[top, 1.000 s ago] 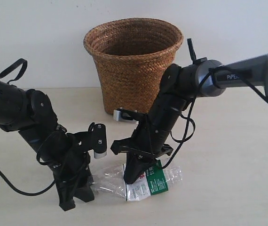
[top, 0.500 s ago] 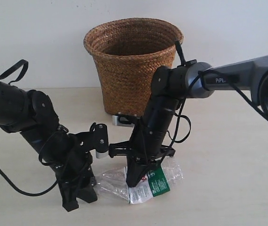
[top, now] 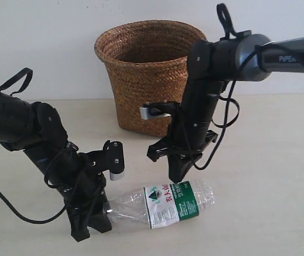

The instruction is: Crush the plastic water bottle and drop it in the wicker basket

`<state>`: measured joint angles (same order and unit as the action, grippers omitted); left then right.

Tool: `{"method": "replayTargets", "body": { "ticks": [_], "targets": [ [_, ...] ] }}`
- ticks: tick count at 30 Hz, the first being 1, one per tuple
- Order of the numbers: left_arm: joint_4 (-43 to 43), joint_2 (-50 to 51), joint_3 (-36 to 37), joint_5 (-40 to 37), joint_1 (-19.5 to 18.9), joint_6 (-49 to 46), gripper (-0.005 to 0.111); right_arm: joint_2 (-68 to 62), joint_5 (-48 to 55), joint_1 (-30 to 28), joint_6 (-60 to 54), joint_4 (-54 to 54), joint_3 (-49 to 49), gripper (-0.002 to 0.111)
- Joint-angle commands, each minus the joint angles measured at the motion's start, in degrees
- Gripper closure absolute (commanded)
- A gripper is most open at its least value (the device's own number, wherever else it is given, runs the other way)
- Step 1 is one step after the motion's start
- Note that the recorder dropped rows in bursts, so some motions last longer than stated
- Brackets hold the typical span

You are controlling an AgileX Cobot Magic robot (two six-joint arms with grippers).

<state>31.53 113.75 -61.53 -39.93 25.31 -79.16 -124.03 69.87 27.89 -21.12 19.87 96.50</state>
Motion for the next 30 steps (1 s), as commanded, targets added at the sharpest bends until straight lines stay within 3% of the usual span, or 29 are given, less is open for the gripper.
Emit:
{"method": "replayTargets", "body": {
  "ticks": [1, 16, 30],
  "targets": [
    [-0.64, -0.36, 0.22, -0.99, -0.09, -0.08, 0.103, 3.01, 0.09, -2.28, -1.84, -0.69, -5.02, 0.108],
    [-0.46, -0.36, 0.22, -0.99, -0.09, 0.34, 0.103, 3.0, -9.94, -2.06, -7.0, -2.21, -16.44, 0.108],
    [-0.46, -0.36, 0.22, -0.99, -0.09, 1.22, 0.103, -5.96, -9.89, -2.28, -4.86, -8.31, -16.33, 0.108]
  ]
}}
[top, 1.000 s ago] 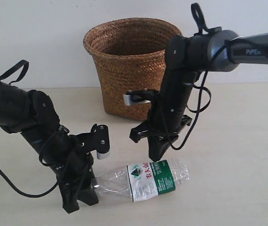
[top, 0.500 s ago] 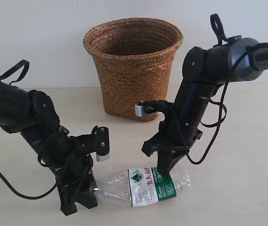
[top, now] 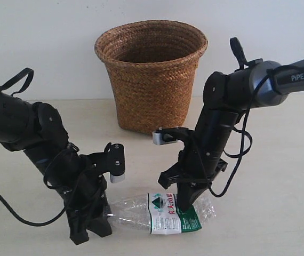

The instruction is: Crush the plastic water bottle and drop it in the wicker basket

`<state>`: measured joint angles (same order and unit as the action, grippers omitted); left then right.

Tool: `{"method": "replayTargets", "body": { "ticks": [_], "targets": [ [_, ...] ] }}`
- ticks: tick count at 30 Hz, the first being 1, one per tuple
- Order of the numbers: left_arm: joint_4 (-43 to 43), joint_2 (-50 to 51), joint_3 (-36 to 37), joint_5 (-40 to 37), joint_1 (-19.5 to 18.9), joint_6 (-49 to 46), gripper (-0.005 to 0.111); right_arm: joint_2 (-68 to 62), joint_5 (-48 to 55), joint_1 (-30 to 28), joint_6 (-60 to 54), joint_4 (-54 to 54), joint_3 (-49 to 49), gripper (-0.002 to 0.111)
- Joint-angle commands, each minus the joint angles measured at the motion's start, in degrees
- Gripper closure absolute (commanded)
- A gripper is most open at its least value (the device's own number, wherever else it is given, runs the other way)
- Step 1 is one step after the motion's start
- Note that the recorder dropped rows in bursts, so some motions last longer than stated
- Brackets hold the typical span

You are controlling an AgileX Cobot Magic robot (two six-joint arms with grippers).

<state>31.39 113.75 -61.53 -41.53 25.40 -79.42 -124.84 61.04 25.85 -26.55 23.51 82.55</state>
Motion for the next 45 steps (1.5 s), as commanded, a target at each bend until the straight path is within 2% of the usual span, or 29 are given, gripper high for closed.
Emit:
{"method": "replayTargets", "body": {
  "ticks": [1, 7, 18, 26, 32, 38, 45],
  "targets": [
    [-0.33, -0.36, 0.22, 0.61, -0.17, 1.47, 0.103, -5.01, -1.06, -0.5, 0.98, -12.6, -2.38, 0.108],
    [-0.33, -0.36, 0.22, 0.61, -0.17, 1.47, 0.103, -4.74, 0.87, -2.7, 4.41, -12.11, -0.42, 0.108],
    [-0.5, -0.36, 0.22, 0.61, -0.17, 1.44, 0.103, 0.25, 8.72, -2.68, 6.98, -10.34, 4.21, 0.108],
    [-0.5, -0.36, 0.22, 0.61, -0.17, 1.44, 0.103, 9.53, 8.29, -2.68, 1.36, -4.59, 4.21, 0.108],
    [-0.59, -0.36, 0.22, 0.61, -0.17, 1.54, 0.103, 16.45, 7.81, -4.25, -2.95, -4.83, 2.56, 0.108],
    [-0.59, -0.47, 0.22, -0.67, -0.17, 1.95, 0.103, 25.25, -4.17, -10.2, -7.49, -1.23, -9.37, 0.108],
    [-0.73, -7.15, 0.11, -4.42, -0.17, 1.83, 0.103, 31.83, -27.32, -16.23, -12.19, 1.74, -27.91, 0.108]
  ]
}}
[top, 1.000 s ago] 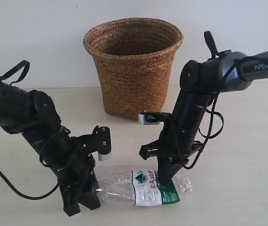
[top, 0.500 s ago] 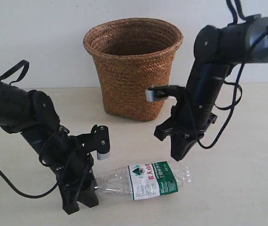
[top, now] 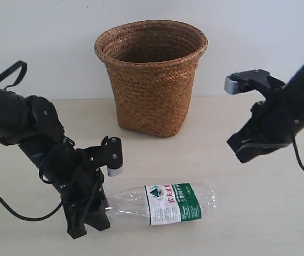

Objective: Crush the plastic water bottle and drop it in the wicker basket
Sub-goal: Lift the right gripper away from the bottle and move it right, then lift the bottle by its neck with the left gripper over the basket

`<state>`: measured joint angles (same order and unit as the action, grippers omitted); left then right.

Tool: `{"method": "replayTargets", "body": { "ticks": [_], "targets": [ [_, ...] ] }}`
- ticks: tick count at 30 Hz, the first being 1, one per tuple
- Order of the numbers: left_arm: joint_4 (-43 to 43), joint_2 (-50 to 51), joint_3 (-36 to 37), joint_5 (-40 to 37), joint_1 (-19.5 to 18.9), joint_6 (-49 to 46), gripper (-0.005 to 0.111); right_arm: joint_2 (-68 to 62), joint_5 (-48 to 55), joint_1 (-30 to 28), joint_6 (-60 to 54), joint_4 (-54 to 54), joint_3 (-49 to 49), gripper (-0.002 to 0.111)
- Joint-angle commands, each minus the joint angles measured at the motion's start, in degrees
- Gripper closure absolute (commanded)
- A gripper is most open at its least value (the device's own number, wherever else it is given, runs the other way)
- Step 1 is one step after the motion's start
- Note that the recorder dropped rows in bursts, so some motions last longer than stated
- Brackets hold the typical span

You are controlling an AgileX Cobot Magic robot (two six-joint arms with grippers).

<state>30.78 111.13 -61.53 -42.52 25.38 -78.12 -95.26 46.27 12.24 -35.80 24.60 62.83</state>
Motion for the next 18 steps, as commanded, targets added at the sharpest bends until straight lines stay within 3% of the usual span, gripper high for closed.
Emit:
{"method": "replayTargets", "body": {
  "ticks": [1, 5, 13, 18],
  "targets": [
    [-0.22, -5.98, -0.01, -4.5, -0.16, 0.53, 0.103, 2.4, -16.14, -3.34, -3.51, 0.49, -10.47, 0.108],
    [-0.11, -11.11, -2.5, -9.56, -0.16, 0.63, 0.103, 2.4, -26.12, -6.38, -3.78, 0.38, -16.82, 0.108],
    [1.02, -15.16, -13.21, -16.44, -0.16, 0.76, 0.103, 2.4, -29.86, -7.77, -5.69, 0.87, -18.4, 0.108],
    [-0.32, -14.89, -21.87, -14.0, -0.16, 4.74, 0.103, 2.4, -30.41, -7.77, -5.69, 1.11, -18.4, 0.108]
  ]
}}
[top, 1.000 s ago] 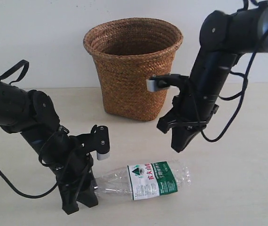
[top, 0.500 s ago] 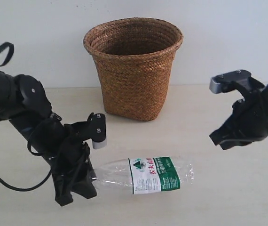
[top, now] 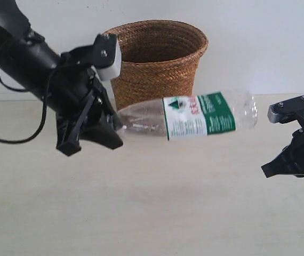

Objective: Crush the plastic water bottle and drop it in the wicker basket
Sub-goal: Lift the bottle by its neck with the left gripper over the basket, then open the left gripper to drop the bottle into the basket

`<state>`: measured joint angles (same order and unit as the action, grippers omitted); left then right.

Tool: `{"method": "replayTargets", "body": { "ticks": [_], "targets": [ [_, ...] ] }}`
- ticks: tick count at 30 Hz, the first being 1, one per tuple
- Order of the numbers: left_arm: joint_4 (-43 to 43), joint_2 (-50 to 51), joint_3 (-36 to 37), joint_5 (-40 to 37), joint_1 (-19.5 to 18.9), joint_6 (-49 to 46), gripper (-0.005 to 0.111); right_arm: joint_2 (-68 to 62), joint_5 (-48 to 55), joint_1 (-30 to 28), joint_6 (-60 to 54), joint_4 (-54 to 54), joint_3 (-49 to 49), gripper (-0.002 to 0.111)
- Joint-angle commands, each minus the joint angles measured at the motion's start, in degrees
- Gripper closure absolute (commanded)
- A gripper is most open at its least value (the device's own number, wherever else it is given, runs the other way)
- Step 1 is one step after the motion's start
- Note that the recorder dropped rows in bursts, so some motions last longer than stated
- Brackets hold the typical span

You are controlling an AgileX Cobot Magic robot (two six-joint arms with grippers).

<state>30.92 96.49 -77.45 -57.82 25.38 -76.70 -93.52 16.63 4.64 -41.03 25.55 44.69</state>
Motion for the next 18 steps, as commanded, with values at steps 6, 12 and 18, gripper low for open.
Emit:
{"method": "replayTargets", "body": {
  "ticks": [6, 12, 18],
  "targets": [
    [-9.93, 4.4, -11.75, 36.41, -0.16, 12.55, 0.098, 0.66, -1.01, -0.18, -0.46, 1.19, -0.25, 0.108],
    [-10.81, 11.03, -14.9, 51.03, -0.22, 16.43, -0.001, 0.66, 0.3, -0.07, -0.57, 2.5, -0.25, 0.108],
    [-12.39, 13.26, -14.94, 51.98, -0.22, 17.72, 0.003, 0.66, -0.44, -0.07, -0.94, 2.5, -0.25, 0.108]
  ]
}}
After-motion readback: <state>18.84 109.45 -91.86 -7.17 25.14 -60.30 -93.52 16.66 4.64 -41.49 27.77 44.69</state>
